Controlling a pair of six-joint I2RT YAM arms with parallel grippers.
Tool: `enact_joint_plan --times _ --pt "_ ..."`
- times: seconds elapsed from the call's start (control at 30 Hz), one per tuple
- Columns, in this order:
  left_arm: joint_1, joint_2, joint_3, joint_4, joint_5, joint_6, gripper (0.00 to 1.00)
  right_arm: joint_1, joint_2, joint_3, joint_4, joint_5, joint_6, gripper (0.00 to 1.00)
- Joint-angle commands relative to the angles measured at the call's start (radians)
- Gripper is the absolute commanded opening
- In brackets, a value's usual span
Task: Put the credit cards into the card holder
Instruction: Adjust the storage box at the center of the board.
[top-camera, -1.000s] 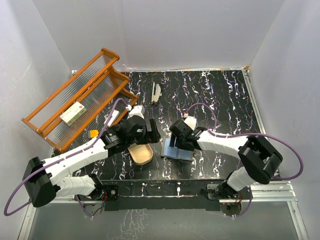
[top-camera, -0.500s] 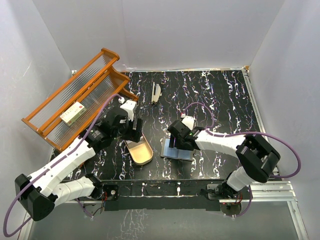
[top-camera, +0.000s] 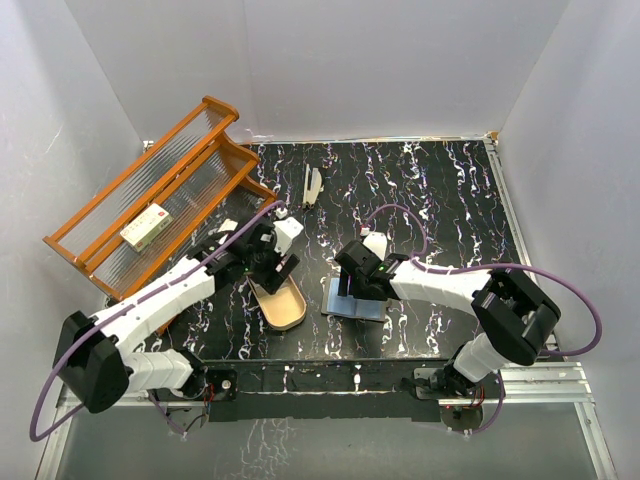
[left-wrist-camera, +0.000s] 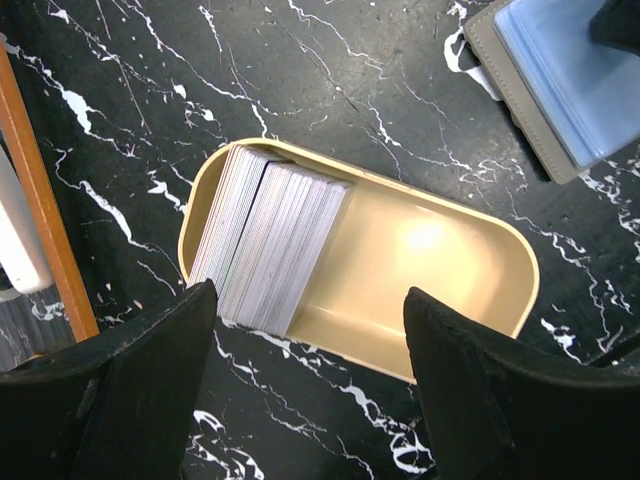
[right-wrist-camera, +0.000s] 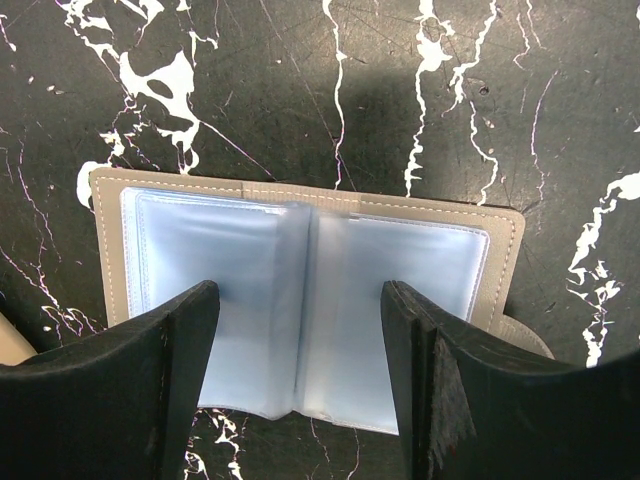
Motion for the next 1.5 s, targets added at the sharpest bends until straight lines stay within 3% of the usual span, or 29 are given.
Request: enact_joint_plan --times 0.0,0.4,0.6,1.33,1.47 --pt "0.004 0.024 -0.037 0.082 -0.018 0.035 0.74 -0.007 0.062 -0.041 0.023 -0.016 0.003 0.64" --pt "0.004 0.009 -0.141 0.199 -0.078 0.122 0.76 -0.006 0.08 -0.053 0.04 -0.033 -0.005 0.65" --pt "0.004 0.04 -0.16 0.201 -0.103 0.17 0.72 -0.006 0.062 -0.049 0.035 -0.027 0.004 0.65" --pt "0.004 0.117 -0.169 0.216 -0.19 0.159 0.69 -0.005 0.052 -0.066 0.073 -0.039 -0.016 0.65" --pt "0.004 0.115 -0.163 0.215 -0.221 0.156 0.65 -0.006 0.063 -0.063 0.077 -0.04 -0.021 0.65"
